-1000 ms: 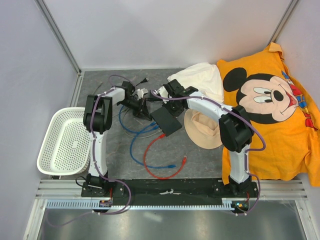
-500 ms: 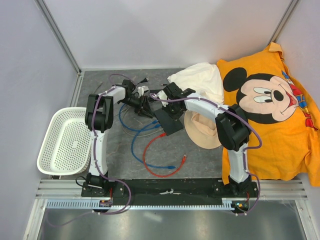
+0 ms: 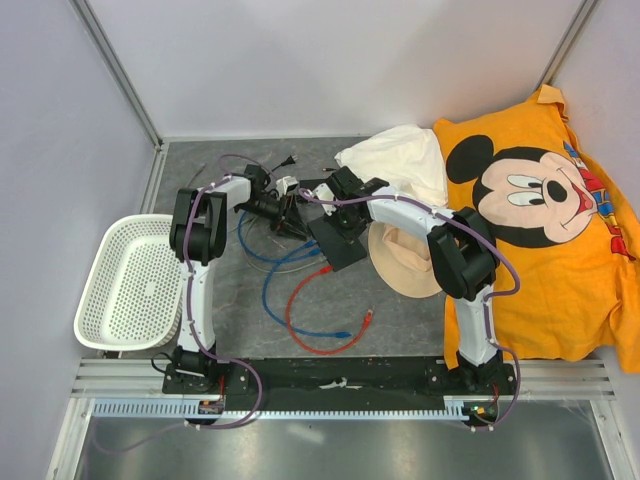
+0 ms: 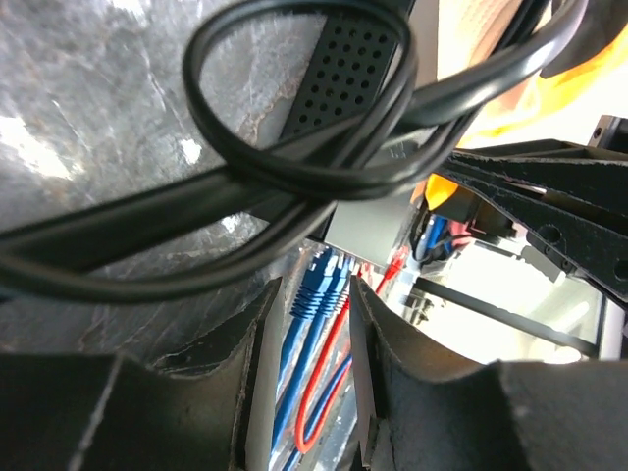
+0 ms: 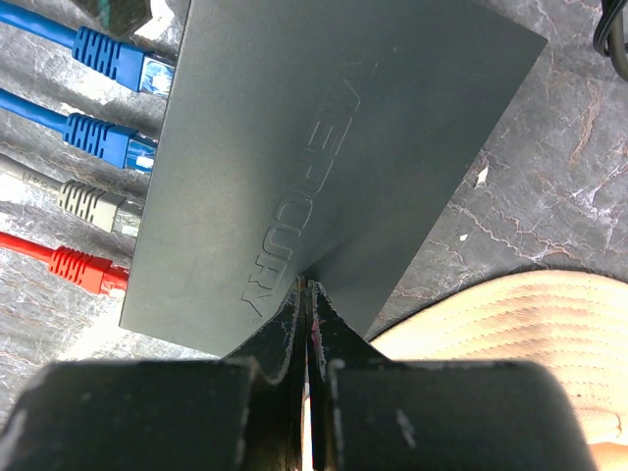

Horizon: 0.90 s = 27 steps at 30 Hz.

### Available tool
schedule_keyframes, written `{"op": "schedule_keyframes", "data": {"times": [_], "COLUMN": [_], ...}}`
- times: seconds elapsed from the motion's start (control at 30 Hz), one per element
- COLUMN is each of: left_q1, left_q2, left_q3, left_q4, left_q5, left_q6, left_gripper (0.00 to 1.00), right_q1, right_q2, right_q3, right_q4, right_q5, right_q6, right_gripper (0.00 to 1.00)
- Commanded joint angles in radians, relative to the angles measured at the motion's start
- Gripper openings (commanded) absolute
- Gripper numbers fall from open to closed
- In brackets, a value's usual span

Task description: Pull the plug from the switch port

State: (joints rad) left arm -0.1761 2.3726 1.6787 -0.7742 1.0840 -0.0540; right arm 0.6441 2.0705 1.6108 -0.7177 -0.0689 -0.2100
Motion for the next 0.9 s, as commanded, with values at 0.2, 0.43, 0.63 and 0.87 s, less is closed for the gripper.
{"op": "schedule_keyframes", "data": {"times": [0.2,0.43,0.63,0.87], "left_q1": [-0.016,-0.02,-0.02,-0.028], "left_q2": [-0.039,-0.041,-0.101,-0.101], "left_q3": [-0.062,-0.08,-0.211,-0.249], "left_q4": [0.045,0.117,0.358,0.406], "left_q5": [0.018,-0.007,-0.006,0.06], "left_q6": [0.034,-0.053,-0.233,-0.27], "left_gripper": [0.38,0.37,0.36,0.35], "right_q1": [0.011,0.011,0.014,0.025], "right_q2": [0.05,0.059,0.069,0.069], "right_q3": [0.012,0.017,0.024,0.012], "right_q4": [0.008,0.008,0.011,0.009], "right_q5": [-0.009,0.004,0.006,0.0], "right_q6": [-0.002,0.006,0.021,0.029], "right_gripper": [0.0,0.0,0.0,0.0]}}
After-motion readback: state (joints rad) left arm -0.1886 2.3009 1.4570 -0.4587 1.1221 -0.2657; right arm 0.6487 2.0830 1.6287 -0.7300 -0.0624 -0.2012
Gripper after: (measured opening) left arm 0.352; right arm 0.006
